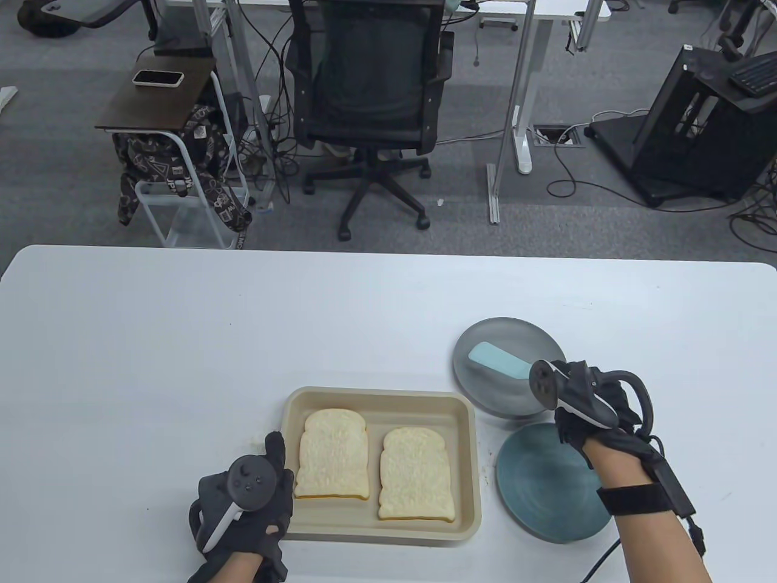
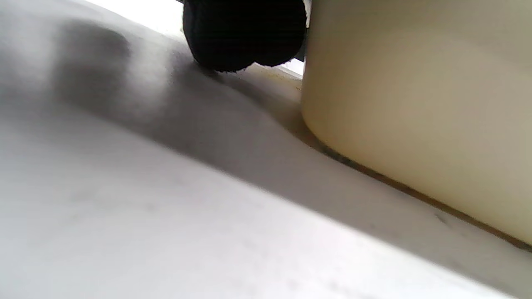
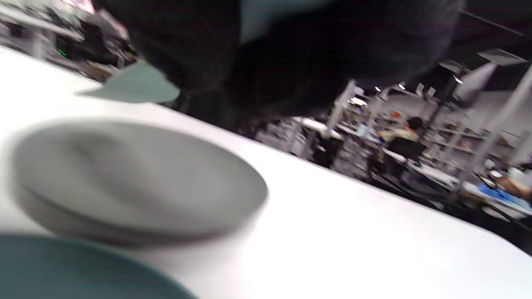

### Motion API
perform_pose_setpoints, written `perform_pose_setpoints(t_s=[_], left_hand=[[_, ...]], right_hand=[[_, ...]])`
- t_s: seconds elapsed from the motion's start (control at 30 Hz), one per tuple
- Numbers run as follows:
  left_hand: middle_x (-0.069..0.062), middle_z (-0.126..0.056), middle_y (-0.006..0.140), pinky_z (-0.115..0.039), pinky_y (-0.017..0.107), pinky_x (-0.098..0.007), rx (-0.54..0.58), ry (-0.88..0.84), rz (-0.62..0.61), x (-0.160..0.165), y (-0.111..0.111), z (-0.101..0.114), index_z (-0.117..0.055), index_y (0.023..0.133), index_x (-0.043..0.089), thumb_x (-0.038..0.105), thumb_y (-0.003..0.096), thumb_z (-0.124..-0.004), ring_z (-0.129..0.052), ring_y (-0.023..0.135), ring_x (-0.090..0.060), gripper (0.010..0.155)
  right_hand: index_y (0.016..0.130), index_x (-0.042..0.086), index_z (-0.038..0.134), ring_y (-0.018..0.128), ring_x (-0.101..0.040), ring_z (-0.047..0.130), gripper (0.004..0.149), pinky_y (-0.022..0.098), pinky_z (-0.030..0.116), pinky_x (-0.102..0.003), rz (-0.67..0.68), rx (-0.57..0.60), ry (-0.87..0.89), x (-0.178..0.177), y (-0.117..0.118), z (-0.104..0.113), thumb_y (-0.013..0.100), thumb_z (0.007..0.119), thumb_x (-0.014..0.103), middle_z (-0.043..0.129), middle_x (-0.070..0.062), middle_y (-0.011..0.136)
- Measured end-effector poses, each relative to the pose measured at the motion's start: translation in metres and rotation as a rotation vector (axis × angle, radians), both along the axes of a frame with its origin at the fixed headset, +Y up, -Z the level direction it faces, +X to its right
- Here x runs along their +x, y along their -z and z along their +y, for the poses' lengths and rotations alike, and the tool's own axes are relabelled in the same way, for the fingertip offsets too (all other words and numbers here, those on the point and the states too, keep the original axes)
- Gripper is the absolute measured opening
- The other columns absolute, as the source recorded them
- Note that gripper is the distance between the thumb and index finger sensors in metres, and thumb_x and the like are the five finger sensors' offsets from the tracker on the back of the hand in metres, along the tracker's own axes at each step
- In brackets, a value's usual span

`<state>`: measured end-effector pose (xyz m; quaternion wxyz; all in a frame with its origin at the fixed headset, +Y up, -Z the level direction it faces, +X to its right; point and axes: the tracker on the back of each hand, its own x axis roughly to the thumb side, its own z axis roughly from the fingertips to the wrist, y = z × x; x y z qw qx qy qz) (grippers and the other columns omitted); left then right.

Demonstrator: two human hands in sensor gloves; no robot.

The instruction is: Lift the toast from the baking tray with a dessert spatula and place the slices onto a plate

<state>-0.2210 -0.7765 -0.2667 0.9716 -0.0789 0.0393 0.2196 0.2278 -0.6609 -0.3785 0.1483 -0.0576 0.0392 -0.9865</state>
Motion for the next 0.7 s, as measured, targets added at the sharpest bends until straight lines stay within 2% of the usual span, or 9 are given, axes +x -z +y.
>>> perform_pose_setpoints(t_s=[0.13, 0.23, 0.3, 0.4, 0.53, 0.7], left_hand=[[-0.003, -0.075, 0.093, -0.037, 0.072, -0.079, 0.0, -0.008, 0.002, -0.001, 0.0, -0.001, -0.036, 0.114, 0.022, 0.039, 0.0602, -0.065, -0.081, 0.08, -0.03, 0.064], [-0.003, -0.074, 0.094, -0.037, 0.072, -0.079, -0.001, -0.009, 0.006, 0.0, 0.0, -0.001, -0.036, 0.115, 0.023, 0.039, 0.0605, -0.065, -0.081, 0.081, -0.03, 0.063], [-0.003, -0.075, 0.093, -0.037, 0.072, -0.079, -0.001, -0.02, 0.006, -0.001, 0.0, -0.001, -0.036, 0.115, 0.023, 0.039, 0.0606, -0.065, -0.08, 0.081, -0.03, 0.063], [-0.002, -0.074, 0.094, -0.036, 0.073, -0.079, -0.003, -0.037, 0.005, -0.002, 0.0, -0.002, -0.035, 0.115, 0.023, 0.039, 0.0607, -0.064, -0.08, 0.081, -0.03, 0.063], [-0.002, -0.073, 0.094, -0.035, 0.073, -0.079, -0.008, -0.055, 0.01, -0.002, -0.001, -0.003, -0.035, 0.115, 0.024, 0.039, 0.061, -0.064, -0.079, 0.082, -0.03, 0.063], [-0.002, -0.073, 0.094, -0.035, 0.073, -0.079, -0.011, -0.066, 0.01, -0.003, -0.001, -0.003, -0.034, 0.115, 0.024, 0.04, 0.0612, -0.063, -0.078, 0.082, -0.03, 0.063]], right_hand=[[0.09, 0.026, 0.077, 0.043, -0.026, 0.097, 0.053, 0.029, 0.089, -0.043, 0.223, 0.019, 0.073, -0.048, -0.052, 0.032, 0.04, 0.075, 0.042, 0.093, -0.009, 0.071], [0.089, 0.026, 0.078, 0.045, -0.027, 0.097, 0.051, 0.031, 0.088, -0.045, 0.313, -0.029, -0.004, -0.085, -0.081, 0.036, 0.04, 0.078, 0.041, 0.093, -0.009, 0.073], [0.087, 0.025, 0.081, 0.044, -0.027, 0.098, 0.05, 0.03, 0.088, -0.045, 0.378, -0.02, -0.075, -0.114, -0.099, 0.031, 0.039, 0.081, 0.04, 0.095, -0.009, 0.071], [0.084, 0.024, 0.085, 0.043, -0.027, 0.1, 0.049, 0.029, 0.089, -0.045, 0.418, 0.015, -0.136, -0.143, -0.11, 0.027, 0.037, 0.084, 0.038, 0.097, -0.008, 0.07], [0.083, 0.023, 0.086, 0.041, -0.028, 0.1, 0.049, 0.028, 0.089, -0.045, 0.421, 0.026, -0.262, -0.174, -0.112, 0.023, 0.037, 0.085, 0.038, 0.098, -0.008, 0.068], [0.083, 0.022, 0.086, 0.041, -0.028, 0.1, 0.049, 0.027, 0.089, -0.045, 0.395, 0.002, -0.316, -0.189, -0.106, 0.022, 0.037, 0.085, 0.038, 0.098, -0.009, 0.068]])
